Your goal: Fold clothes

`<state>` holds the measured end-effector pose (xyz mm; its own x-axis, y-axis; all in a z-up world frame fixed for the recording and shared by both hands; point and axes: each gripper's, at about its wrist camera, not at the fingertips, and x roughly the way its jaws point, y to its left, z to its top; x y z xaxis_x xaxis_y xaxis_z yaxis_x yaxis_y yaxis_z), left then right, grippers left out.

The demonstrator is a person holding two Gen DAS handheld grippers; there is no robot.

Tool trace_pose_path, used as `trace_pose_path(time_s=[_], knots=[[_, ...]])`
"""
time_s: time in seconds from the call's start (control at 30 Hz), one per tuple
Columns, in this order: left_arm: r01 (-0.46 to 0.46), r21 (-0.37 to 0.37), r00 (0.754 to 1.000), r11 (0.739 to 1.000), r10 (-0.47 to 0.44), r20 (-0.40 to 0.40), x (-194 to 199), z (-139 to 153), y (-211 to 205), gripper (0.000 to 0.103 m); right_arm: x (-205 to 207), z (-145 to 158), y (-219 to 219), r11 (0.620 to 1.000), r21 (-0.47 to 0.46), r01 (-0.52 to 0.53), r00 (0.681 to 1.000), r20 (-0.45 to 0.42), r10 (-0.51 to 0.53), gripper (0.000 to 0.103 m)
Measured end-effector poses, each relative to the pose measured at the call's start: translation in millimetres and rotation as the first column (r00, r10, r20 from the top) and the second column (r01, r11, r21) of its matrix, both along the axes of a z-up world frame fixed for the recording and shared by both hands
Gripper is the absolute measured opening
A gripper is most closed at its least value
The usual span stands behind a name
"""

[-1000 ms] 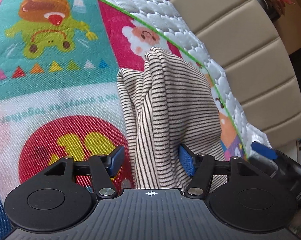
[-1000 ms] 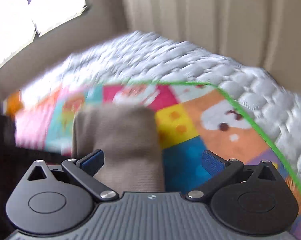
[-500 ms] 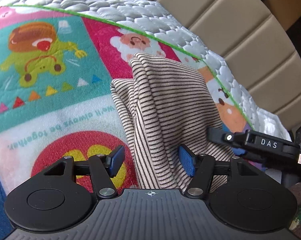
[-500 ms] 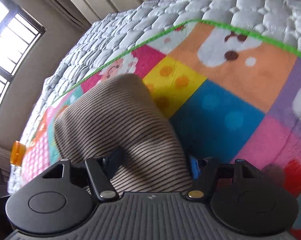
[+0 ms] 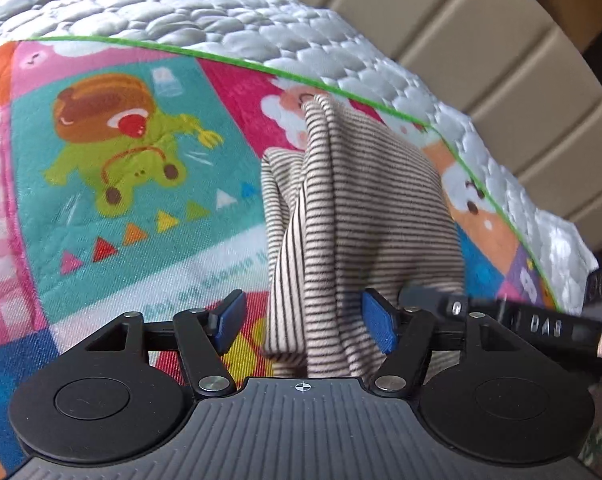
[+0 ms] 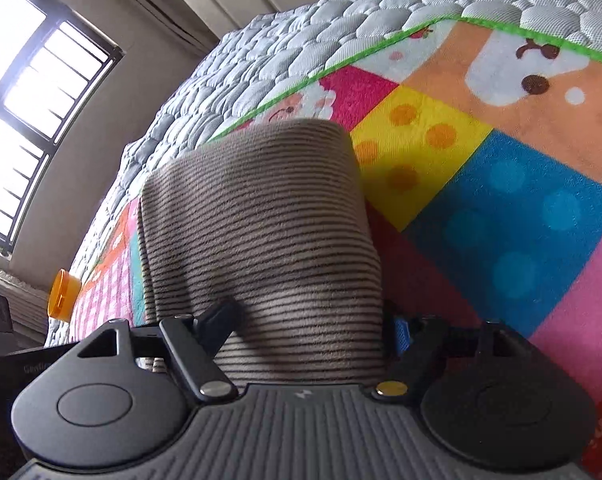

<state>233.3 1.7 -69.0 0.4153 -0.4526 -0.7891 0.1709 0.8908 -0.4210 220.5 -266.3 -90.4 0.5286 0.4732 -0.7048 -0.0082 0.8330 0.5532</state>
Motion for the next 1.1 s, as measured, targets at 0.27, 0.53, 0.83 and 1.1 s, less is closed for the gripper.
trace_pose_path(time_s=[0.27, 0.53, 0.83, 1.1], knots=[[0.214, -0.137, 0.976, 0.967, -0.206, 0.072, -19, 11, -16, 0.05, 9, 8, -8, 0.998, -0.062, 0.021, 0.998, 0.069, -0.017, 0.077], [0.214, -0.072, 0.976, 0.974, -0.209, 0.062, -17, 10, -8, 0.047, 13, 10, 5, 0.98, -0.196, -0.021, 0.992, 0.121, 0.045, 0.081], [0.182, 0.005, 0.974, 0.983, -0.181, 0.135, -12, 13, -14, 0.053, 18, 39, -4, 0.991, -0.133, -0.018, 0.978, 0.202, 0.045, 0.083], [0.183, 0.041, 0.978, 0.982, -0.187, 0.097, -4, -6, -9, 0.056, 62, 28, 7, 1.0, -0.002, -0.028, 0.988, 0.154, 0.029, 0.087]])
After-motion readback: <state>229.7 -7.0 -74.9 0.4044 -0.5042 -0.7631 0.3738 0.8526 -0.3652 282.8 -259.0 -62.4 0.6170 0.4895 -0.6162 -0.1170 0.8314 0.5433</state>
